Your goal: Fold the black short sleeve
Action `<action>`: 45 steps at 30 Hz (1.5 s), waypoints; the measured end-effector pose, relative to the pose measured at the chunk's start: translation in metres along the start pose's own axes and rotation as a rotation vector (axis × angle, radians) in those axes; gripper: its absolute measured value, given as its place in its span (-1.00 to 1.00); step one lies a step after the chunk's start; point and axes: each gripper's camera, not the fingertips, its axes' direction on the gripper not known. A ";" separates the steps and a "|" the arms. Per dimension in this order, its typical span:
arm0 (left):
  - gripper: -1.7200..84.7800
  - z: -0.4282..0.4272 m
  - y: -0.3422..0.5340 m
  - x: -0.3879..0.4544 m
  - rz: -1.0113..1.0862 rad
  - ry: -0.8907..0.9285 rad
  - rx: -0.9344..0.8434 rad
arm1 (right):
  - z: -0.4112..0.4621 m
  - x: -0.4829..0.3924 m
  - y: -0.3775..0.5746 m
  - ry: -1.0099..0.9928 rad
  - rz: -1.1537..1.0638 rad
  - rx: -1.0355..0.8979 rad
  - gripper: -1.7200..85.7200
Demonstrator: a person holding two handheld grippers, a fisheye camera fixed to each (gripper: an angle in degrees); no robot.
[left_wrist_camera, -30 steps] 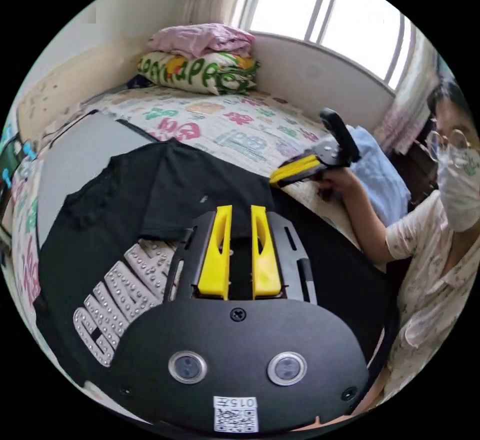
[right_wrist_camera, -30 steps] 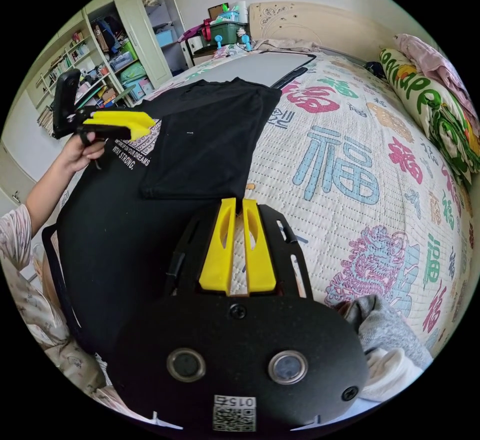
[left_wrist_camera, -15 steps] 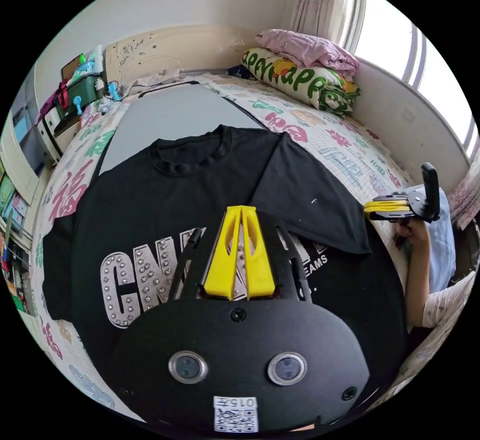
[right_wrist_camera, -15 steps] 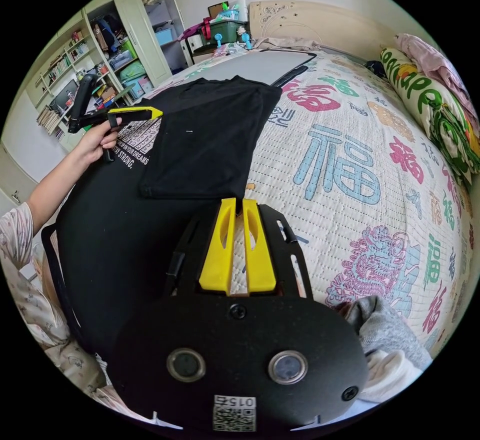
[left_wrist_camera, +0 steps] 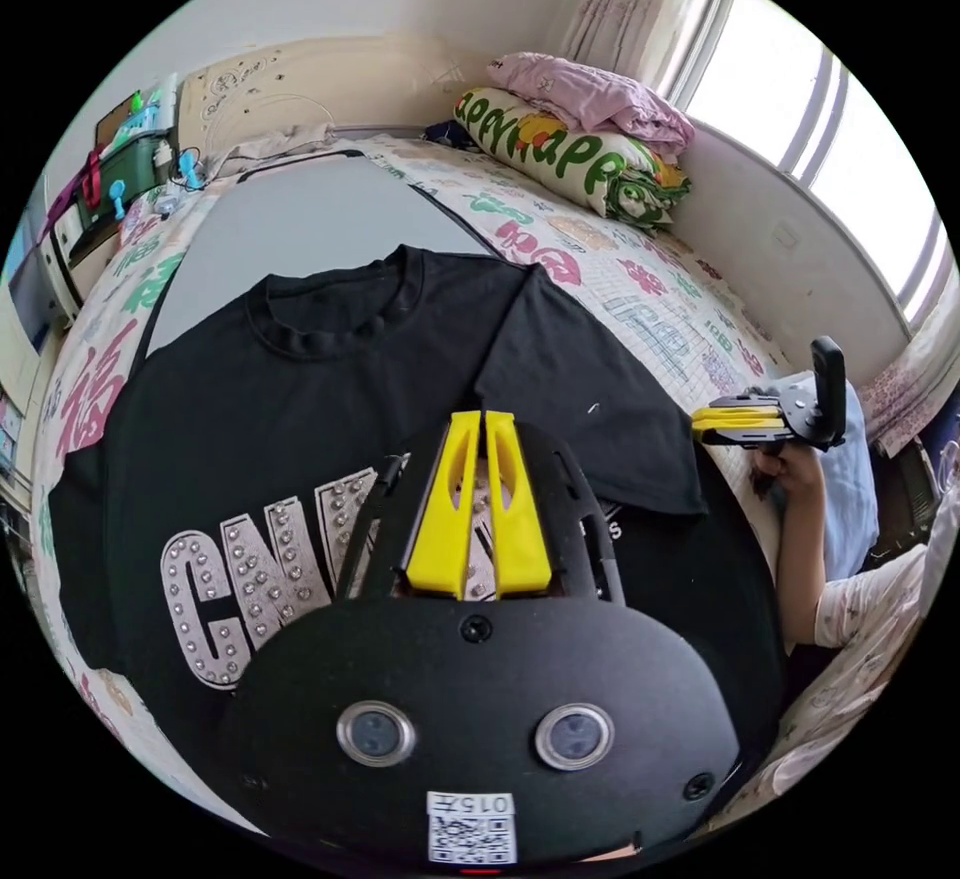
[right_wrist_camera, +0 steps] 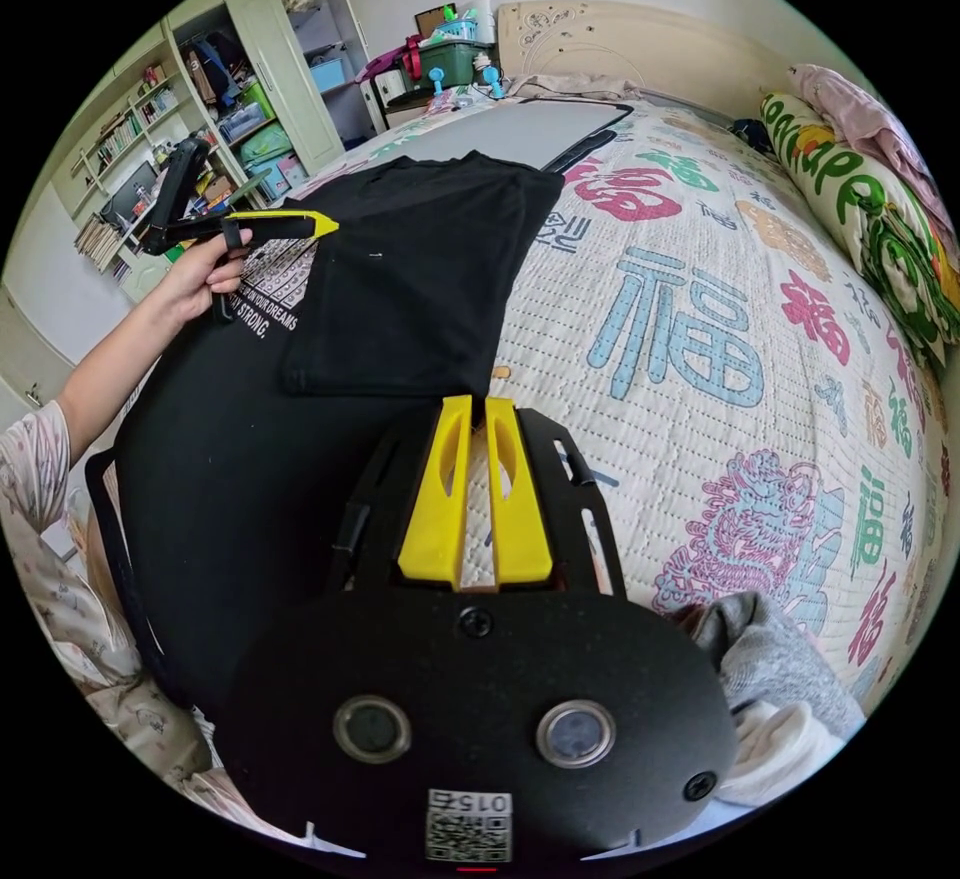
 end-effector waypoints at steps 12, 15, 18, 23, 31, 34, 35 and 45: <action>-0.79 -0.010 -0.009 0.116 0.229 0.116 0.069 | -0.007 0.024 0.011 -0.007 0.003 0.001 -0.89; -0.79 0.004 -0.011 0.195 0.439 0.337 0.010 | -0.006 0.031 0.014 -0.005 0.004 0.000 -0.88; -0.77 0.035 -0.015 0.251 0.535 0.361 -0.052 | -0.004 0.040 0.018 -0.001 0.003 -0.002 -0.88; -0.83 0.084 -0.014 0.299 0.572 0.311 -0.160 | 0.001 0.063 0.026 -0.006 0.005 -0.001 -0.88; -0.95 0.104 0.006 0.351 0.604 0.273 -0.140 | 0.017 0.101 0.042 -0.007 0.005 -0.001 -0.88; -0.90 0.106 0.012 0.362 0.594 0.255 -0.112 | 0.025 0.118 0.049 -0.008 0.005 -0.001 -0.88; -0.84 0.113 0.016 0.368 0.594 0.239 -0.130 | 0.029 0.125 0.051 -0.008 0.004 -0.001 -0.88; -0.90 0.156 0.085 0.395 0.646 0.194 -0.143 | 0.068 0.191 0.077 -0.008 0.004 -0.002 -0.88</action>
